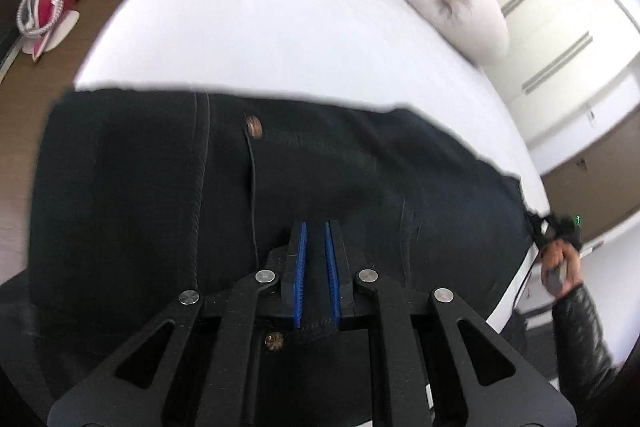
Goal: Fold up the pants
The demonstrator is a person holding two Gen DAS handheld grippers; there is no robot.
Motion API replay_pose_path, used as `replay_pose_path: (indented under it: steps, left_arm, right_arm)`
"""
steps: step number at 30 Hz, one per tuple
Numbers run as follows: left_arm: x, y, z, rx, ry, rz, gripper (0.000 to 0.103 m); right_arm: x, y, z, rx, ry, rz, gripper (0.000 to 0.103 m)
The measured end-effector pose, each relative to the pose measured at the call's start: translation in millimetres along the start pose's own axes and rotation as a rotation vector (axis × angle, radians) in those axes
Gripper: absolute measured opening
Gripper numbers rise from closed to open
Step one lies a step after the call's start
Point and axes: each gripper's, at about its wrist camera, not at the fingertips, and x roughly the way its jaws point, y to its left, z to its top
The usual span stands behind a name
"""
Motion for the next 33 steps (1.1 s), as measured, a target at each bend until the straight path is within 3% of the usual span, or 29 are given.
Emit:
replay_pose_path:
  steps: [4,6,7,9,12,15,18,23,27,29,31,33]
  left_arm:
    - [18,-48,30,-0.032,-0.08,-0.203,0.011]
    - [47,-80,38,-0.037,-0.076,-0.326,0.011]
    - [72,-101,39,-0.027,-0.038,-0.365,0.011]
    - [117,-122,36,-0.016,0.059,-0.366,0.011]
    - [160,-126,31,-0.073,0.146,-0.358,0.011]
    - [175,-102,31,-0.137,0.162,-0.313,0.011]
    - [171,-71,38,-0.192,0.124,-0.327,0.01]
    - [150,-30,55,-0.197,0.072,-0.314,0.008]
    - [132,-6,54,-0.21,0.042,-0.308,0.008]
    - [122,6,56,-0.21,0.029,-0.293,0.008]
    - [125,2,53,-0.217,0.009,-0.276,0.008]
    - [119,2,54,-0.22,-0.012,-0.254,0.008]
  right_arm:
    - [3,39,-62,-0.029,0.171,0.24,0.004]
    - [26,69,-116,-0.083,0.301,0.302,0.004]
    - [41,83,-146,-0.104,0.367,0.321,0.004]
    - [70,100,-184,-0.107,0.458,0.325,0.004]
    - [111,108,-212,-0.108,0.537,0.265,0.004]
    - [130,91,-191,-0.051,0.525,0.217,0.0]
    - [133,89,-150,-0.031,0.403,0.202,0.0]
    - [87,24,-38,0.059,0.198,0.156,0.0]
    - [45,-12,32,0.071,0.026,0.093,0.0]
    - [29,-18,45,0.086,-0.029,0.087,0.0]
    - [-4,-20,66,0.05,-0.107,0.024,0.01]
    - [-40,-27,75,0.044,-0.162,0.016,0.01]
